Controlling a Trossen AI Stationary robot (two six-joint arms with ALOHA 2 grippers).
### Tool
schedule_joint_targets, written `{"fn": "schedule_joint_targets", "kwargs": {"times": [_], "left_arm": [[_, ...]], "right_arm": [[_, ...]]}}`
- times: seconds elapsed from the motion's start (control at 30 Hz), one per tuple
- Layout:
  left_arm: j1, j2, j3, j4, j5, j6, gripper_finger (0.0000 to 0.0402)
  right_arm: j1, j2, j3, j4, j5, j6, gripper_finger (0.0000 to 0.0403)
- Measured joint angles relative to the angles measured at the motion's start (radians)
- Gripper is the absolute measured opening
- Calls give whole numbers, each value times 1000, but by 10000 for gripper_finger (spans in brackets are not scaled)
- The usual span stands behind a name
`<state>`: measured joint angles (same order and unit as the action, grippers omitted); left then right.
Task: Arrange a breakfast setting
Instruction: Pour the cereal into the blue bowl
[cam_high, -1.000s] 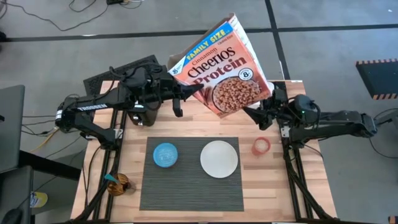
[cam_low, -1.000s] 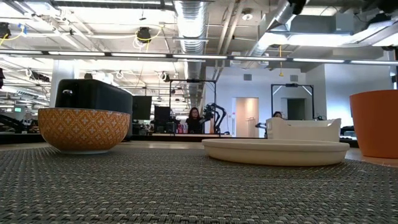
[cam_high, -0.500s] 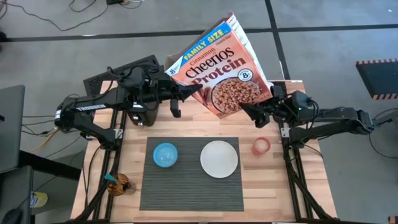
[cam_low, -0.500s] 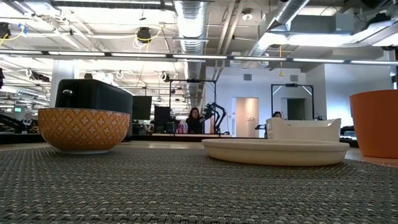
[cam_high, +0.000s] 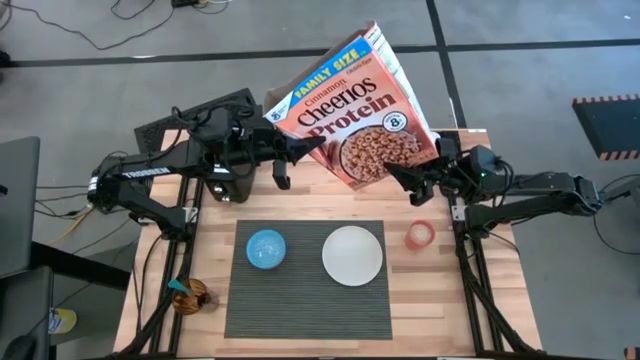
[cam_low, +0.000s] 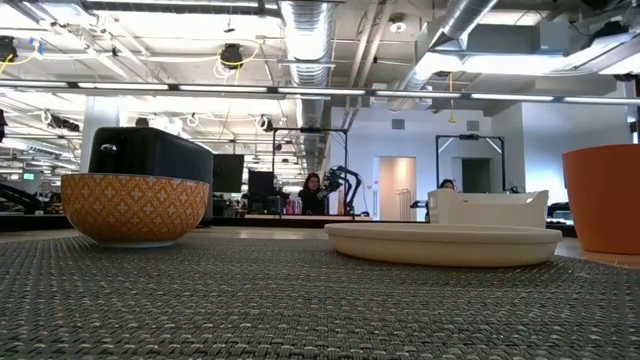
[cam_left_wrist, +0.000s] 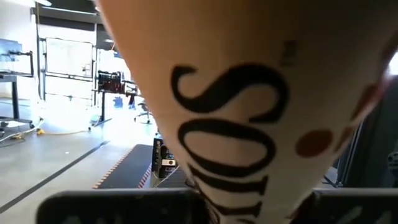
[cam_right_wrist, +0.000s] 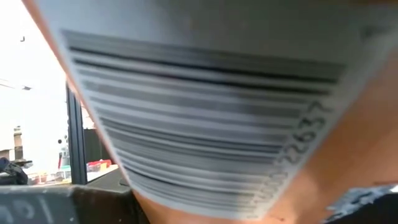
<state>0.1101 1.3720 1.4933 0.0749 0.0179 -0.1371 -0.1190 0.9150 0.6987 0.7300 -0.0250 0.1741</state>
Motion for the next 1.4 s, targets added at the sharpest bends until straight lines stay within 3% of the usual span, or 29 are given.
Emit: {"fn": "schedule_joint_targets", "kwargs": {"times": [0.17,0.37,0.57,0.73,1.1,1.4], "left_arm": [[0,2,0,-8,0,-31,77],[0,-5,-2,-25,12,-37,142],[0,-83,-3,-127,22,-37,183],[-1,-172,-3,-286,20,-65,190],[-30,-323,-2,-613,-9,-183,190],[-55,-412,-2,-710,-173,-216,190]], "right_arm": [[2,0,2,-8,0,1,259],[2,0,2,-11,-1,1,209],[2,-18,2,-35,-7,0,191],[1,-61,2,-103,-7,0,193],[5,-207,2,-438,-2,1,190],[62,-226,2,-684,-2,1,189]]}}
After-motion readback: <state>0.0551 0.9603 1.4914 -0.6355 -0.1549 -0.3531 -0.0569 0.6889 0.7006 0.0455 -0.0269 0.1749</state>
